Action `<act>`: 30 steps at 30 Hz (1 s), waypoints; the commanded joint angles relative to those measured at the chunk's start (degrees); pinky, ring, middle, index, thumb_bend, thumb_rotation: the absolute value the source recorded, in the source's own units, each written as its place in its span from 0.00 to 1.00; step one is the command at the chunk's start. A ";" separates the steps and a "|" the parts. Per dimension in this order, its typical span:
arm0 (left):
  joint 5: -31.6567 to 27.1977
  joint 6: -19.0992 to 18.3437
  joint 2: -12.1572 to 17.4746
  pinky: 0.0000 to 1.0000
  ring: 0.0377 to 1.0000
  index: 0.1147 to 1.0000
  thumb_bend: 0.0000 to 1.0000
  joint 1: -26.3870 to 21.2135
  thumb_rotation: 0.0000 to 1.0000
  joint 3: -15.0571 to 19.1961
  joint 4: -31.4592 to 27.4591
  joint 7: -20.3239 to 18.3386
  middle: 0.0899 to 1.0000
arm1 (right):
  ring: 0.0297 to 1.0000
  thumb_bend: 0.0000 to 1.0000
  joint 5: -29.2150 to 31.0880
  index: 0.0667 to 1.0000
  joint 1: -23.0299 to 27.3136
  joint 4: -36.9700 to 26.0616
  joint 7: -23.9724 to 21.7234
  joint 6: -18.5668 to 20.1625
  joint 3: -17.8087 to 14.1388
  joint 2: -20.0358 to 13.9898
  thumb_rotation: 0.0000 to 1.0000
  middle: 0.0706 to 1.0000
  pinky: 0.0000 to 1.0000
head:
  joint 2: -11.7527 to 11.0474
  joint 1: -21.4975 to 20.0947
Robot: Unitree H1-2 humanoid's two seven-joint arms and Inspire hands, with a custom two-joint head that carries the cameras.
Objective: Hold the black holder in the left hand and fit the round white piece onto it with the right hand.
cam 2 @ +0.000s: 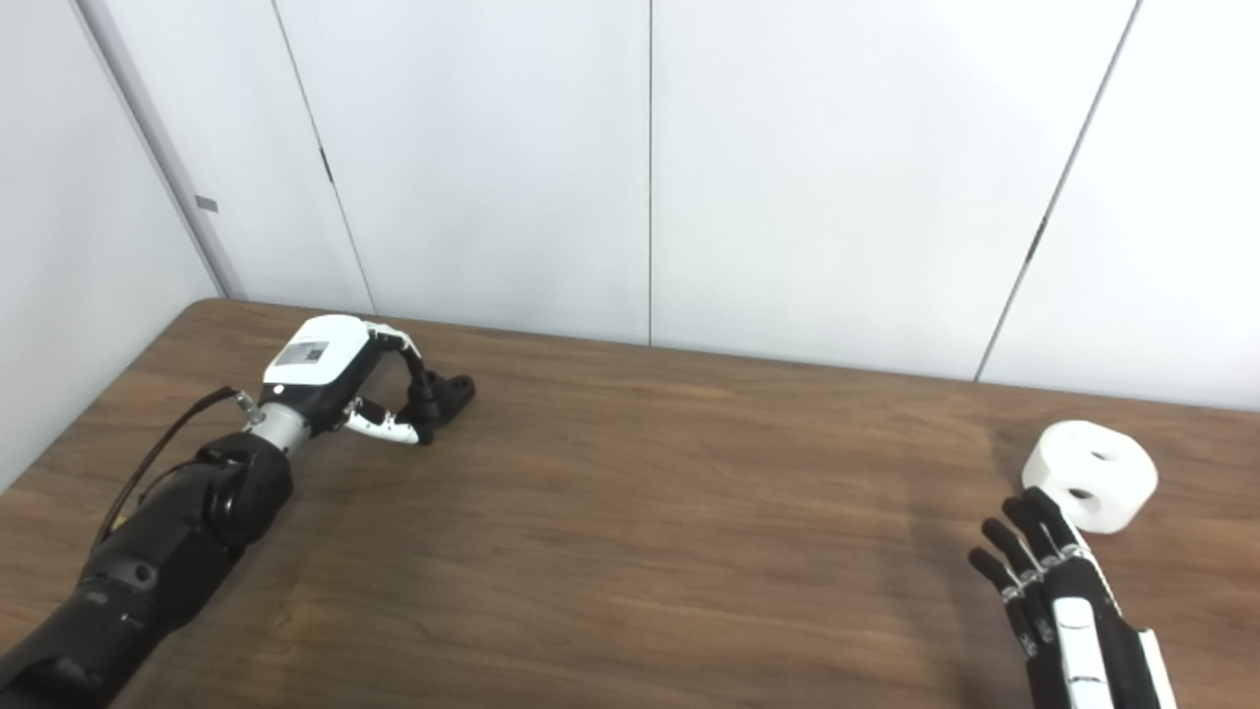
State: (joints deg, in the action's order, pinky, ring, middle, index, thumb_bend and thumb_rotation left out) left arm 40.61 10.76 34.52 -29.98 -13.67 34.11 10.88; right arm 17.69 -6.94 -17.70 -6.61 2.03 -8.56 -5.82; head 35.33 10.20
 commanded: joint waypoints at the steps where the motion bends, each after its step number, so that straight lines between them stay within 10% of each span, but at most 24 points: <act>1: -0.06 1.17 1.52 0.81 0.79 0.46 0.93 -2.69 0.10 0.76 -0.95 1.66 0.69 | 0.88 0.35 0.48 0.88 1.03 -2.92 0.42 -0.59 -0.29 -0.31 0.74 0.89 0.83 | 0.08 0.07; 6: -0.32 1.41 1.74 0.83 0.80 0.42 0.55 -2.38 0.06 1.10 -2.10 0.95 0.69 | 0.88 0.36 0.47 0.88 0.98 -3.04 0.26 -0.52 -0.25 -0.44 0.74 0.89 0.84 | 0.13 0.13; 30: 0.26 2.96 1.21 0.82 0.79 0.42 0.52 -2.30 0.06 1.36 -1.49 3.21 0.68 | 0.87 0.35 0.61 0.86 1.16 -3.67 0.25 0.25 -0.61 -0.66 0.73 0.88 0.84 | 0.10 0.67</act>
State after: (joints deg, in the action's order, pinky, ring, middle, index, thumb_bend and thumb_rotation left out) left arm 40.71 13.66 34.52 -29.64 -13.35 33.80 12.01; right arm 17.68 -6.93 -19.34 -6.52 3.11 -8.85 -5.86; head 35.42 10.81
